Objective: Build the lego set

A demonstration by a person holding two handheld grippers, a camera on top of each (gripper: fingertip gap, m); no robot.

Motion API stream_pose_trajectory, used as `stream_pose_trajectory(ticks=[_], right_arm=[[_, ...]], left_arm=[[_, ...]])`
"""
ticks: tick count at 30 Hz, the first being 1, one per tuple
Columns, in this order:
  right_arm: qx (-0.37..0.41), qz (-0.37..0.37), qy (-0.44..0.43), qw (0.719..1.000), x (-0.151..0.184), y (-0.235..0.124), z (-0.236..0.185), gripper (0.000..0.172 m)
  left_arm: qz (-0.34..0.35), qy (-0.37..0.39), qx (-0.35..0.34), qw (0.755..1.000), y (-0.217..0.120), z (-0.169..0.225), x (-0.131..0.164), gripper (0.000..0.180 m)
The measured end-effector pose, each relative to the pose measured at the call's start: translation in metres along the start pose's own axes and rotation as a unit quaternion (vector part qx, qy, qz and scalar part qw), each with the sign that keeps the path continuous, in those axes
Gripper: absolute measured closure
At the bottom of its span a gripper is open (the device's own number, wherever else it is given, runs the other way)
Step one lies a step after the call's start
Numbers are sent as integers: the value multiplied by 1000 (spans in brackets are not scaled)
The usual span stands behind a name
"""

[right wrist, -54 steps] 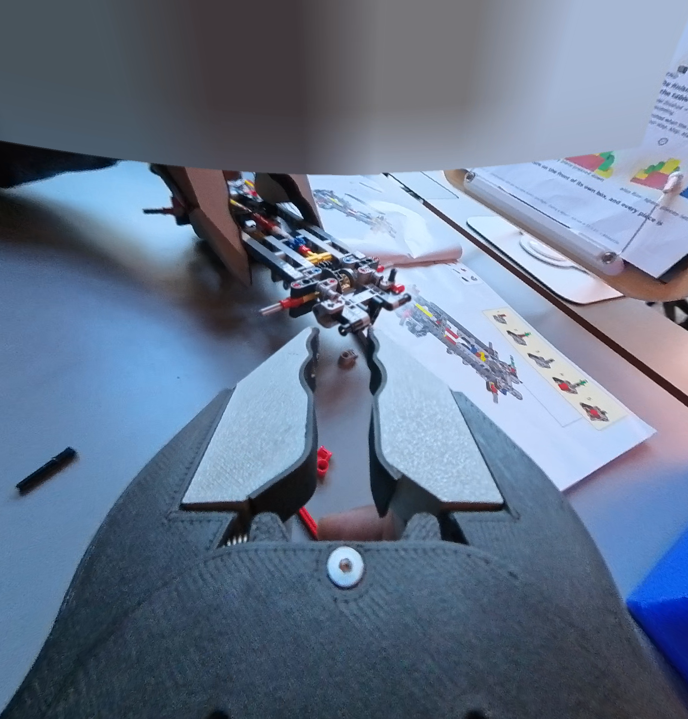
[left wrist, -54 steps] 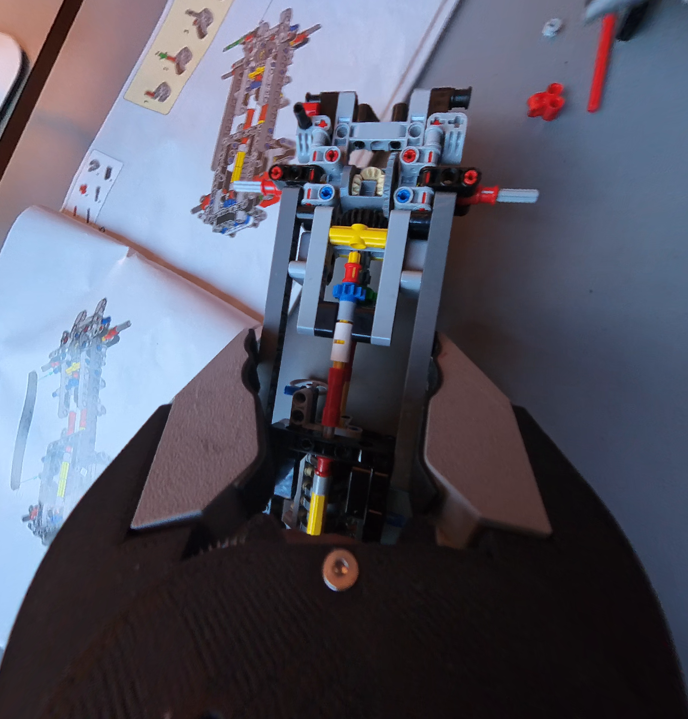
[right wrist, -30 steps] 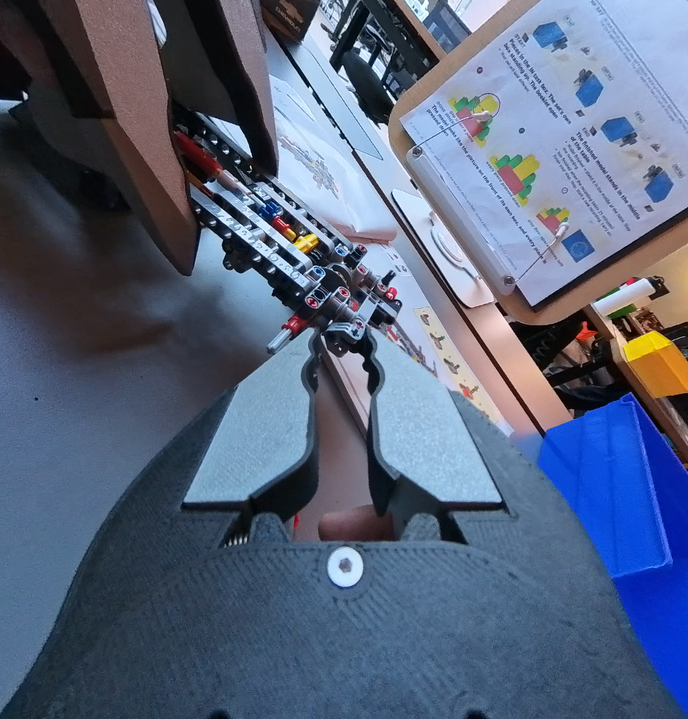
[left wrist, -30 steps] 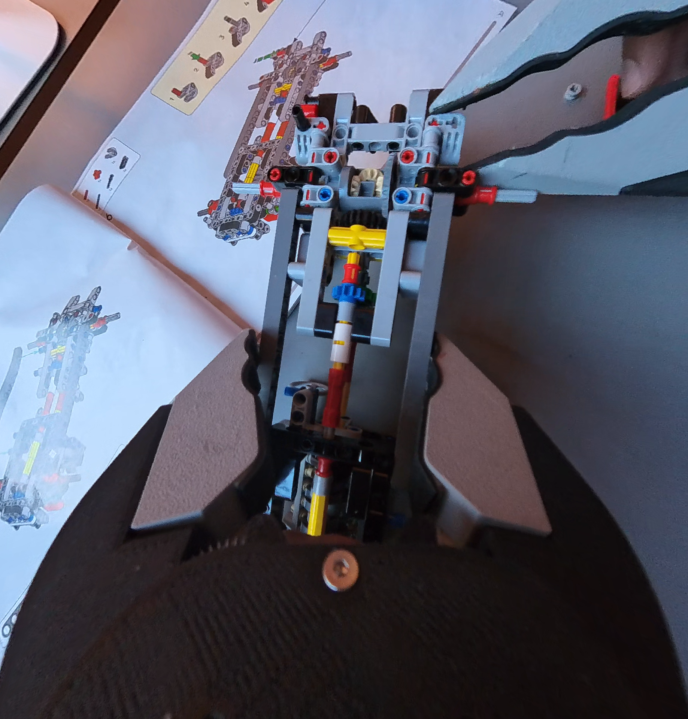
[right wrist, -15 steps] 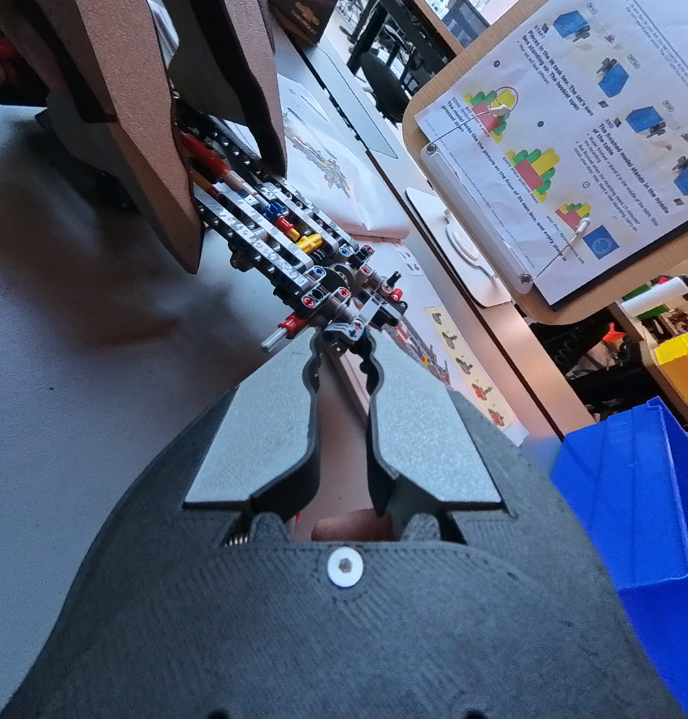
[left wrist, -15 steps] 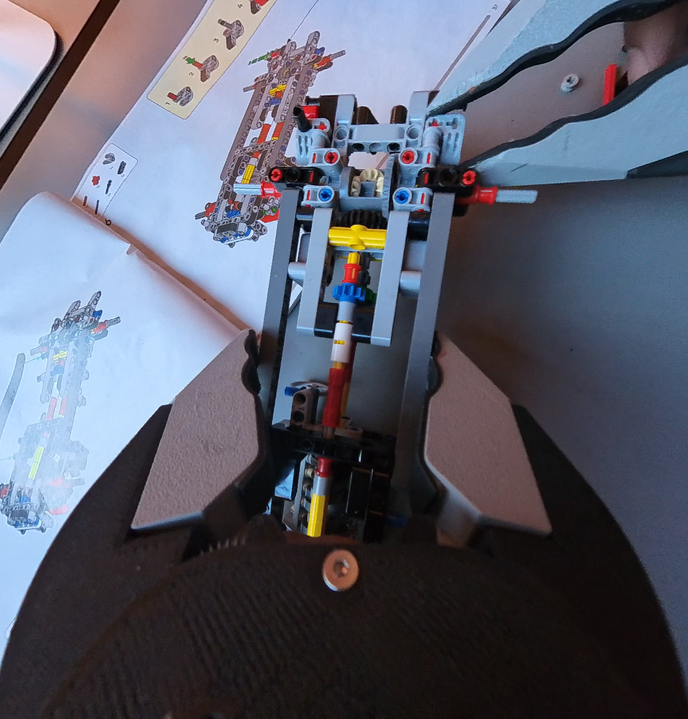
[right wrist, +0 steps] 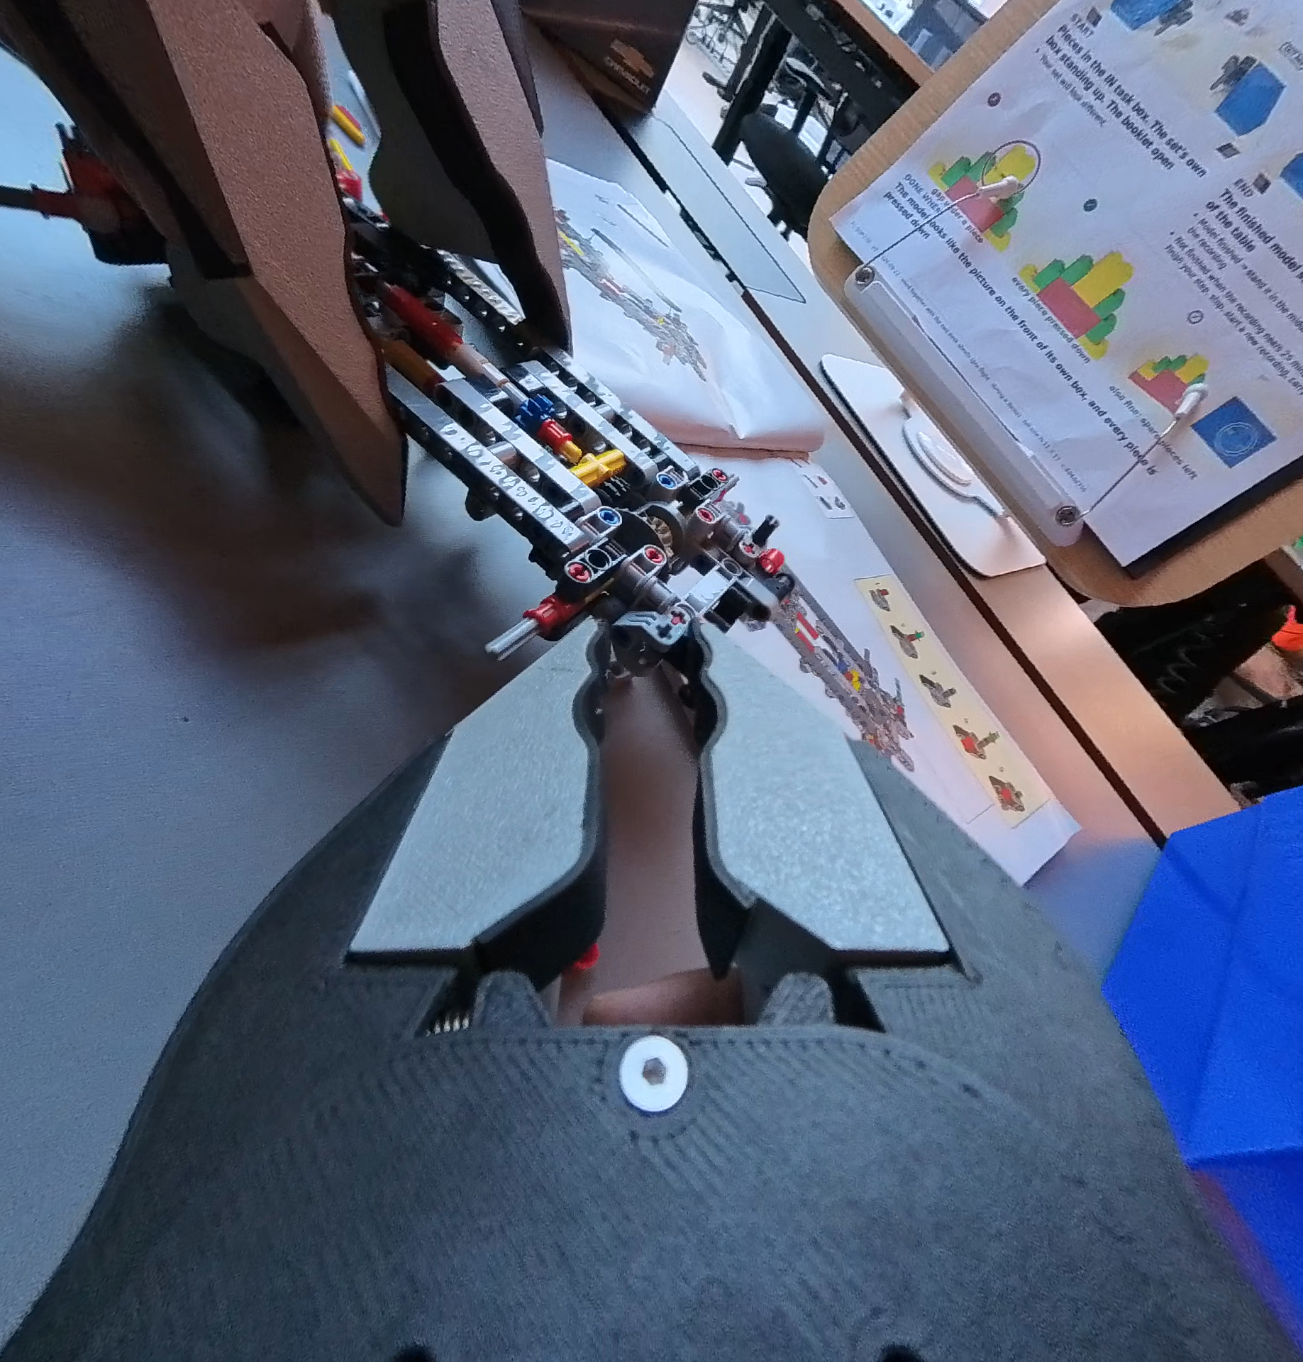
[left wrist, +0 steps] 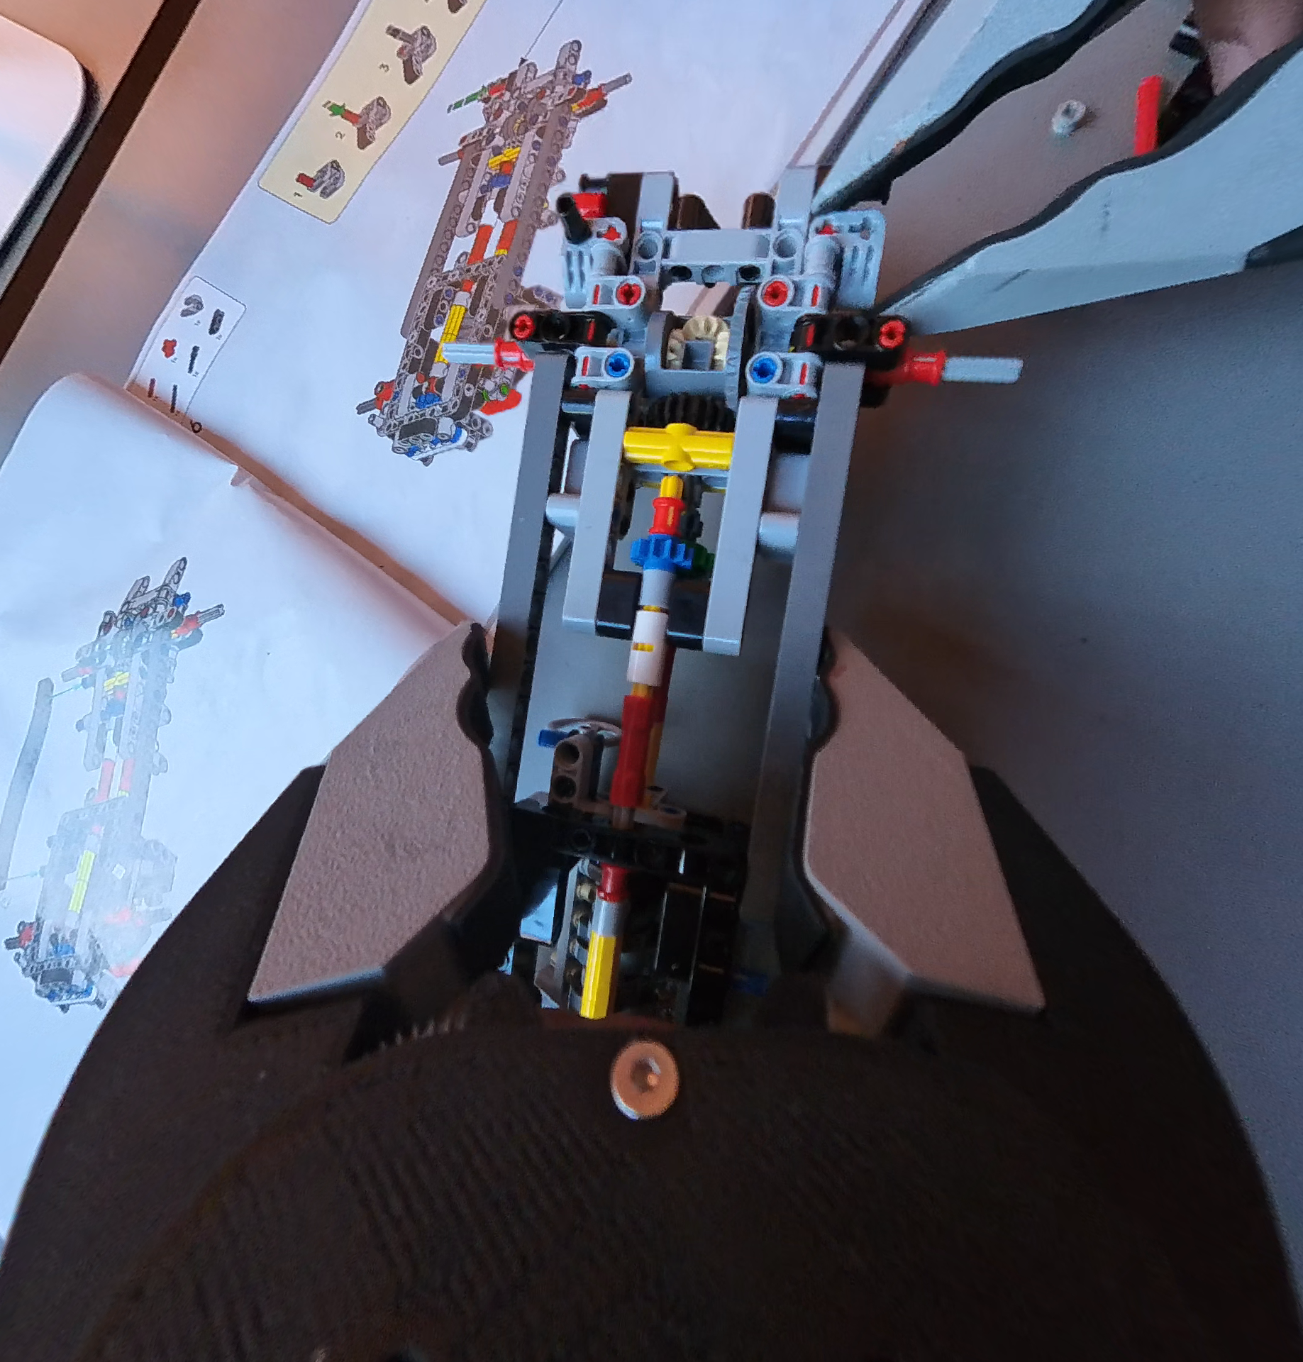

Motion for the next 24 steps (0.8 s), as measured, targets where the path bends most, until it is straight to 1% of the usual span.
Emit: stream_pose_trajectory(ticks=[11, 12, 14, 17, 24], right_arm=[[-27, 2, 4, 1000, 2, -1, -2, 155], [-26, 1, 4, 1000, 2, -2, -2, 156], [-21, 3, 2, 1000, 3, -4, 0, 172], [-25, 19, 22, 999, 3, -7, 3, 172], [-22, 45, 56, 997, 3, -10, 11, 170]], left_arm=[[-4, 15, -15, 1000, -1, 4, 3, 94], [-4, 13, -15, 1000, -1, 4, 3, 94], [-8, 6, -24, 1000, -2, 1, 6, 94], [-2, -1, -21, 1000, -3, -3, 9, 95], [-5, 16, -33, 999, -3, 1, 11, 94]])
Point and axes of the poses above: each gripper's, where its closed fingertips meet, y out along the fingers, x out of its underside, z = x × y across the jaws, the point moved 9 cm from there along -y, back along the fingers, and after that the axes turned 13 degrees about -z, right-handed, at the moved point
